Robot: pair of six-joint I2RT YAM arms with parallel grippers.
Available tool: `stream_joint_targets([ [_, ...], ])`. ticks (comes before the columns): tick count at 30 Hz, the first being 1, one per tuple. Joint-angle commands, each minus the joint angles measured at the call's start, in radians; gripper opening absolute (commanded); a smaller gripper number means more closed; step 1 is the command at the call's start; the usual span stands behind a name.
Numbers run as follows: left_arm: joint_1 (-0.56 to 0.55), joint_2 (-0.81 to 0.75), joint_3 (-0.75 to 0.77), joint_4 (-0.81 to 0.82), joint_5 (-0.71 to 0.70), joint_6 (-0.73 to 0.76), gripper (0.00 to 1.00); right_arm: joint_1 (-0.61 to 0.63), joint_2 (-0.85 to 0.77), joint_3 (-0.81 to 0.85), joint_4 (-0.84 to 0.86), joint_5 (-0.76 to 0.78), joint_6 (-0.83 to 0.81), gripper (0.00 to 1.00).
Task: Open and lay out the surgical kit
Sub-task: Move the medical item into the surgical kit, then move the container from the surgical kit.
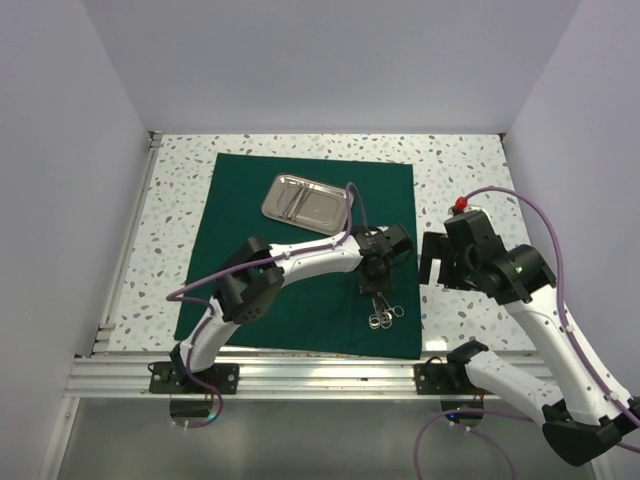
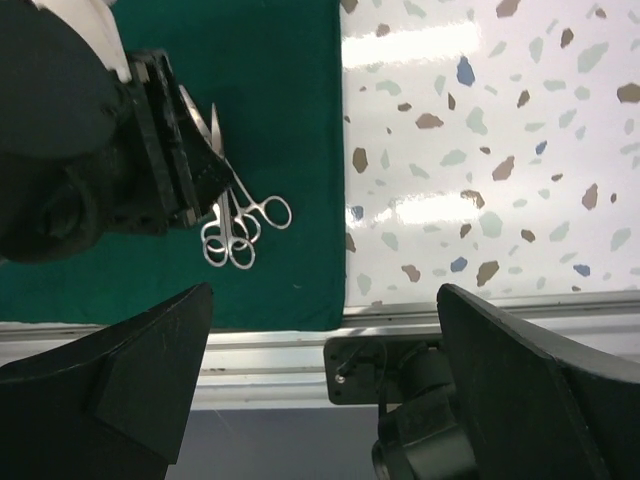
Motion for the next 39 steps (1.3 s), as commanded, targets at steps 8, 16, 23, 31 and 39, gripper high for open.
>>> stream_joint_targets([
  [8,0.148,-0.049,0.148,-0.100,-0.083,0.230,0.40,-0.005,0.002,-0.019,-0.041,0.047,0.064,0.98],
  [16,0.433,0.017,0.275,-0.107,-0.204,0.548,0.38,-0.004,0.114,0.085,-0.053,0.049,0.090,0.98],
  [23,0.618,0.175,0.477,-0.115,-0.174,0.619,0.36,-0.004,0.237,0.195,-0.070,0.064,0.118,0.98],
  [31,0.727,0.207,0.425,-0.077,-0.210,0.649,0.35,-0.004,0.298,0.229,-0.082,0.076,0.122,0.98],
  [39,0.756,0.204,0.384,-0.060,-0.237,0.685,0.33,-0.004,0.300,0.197,-0.084,0.072,0.121,0.98],
])
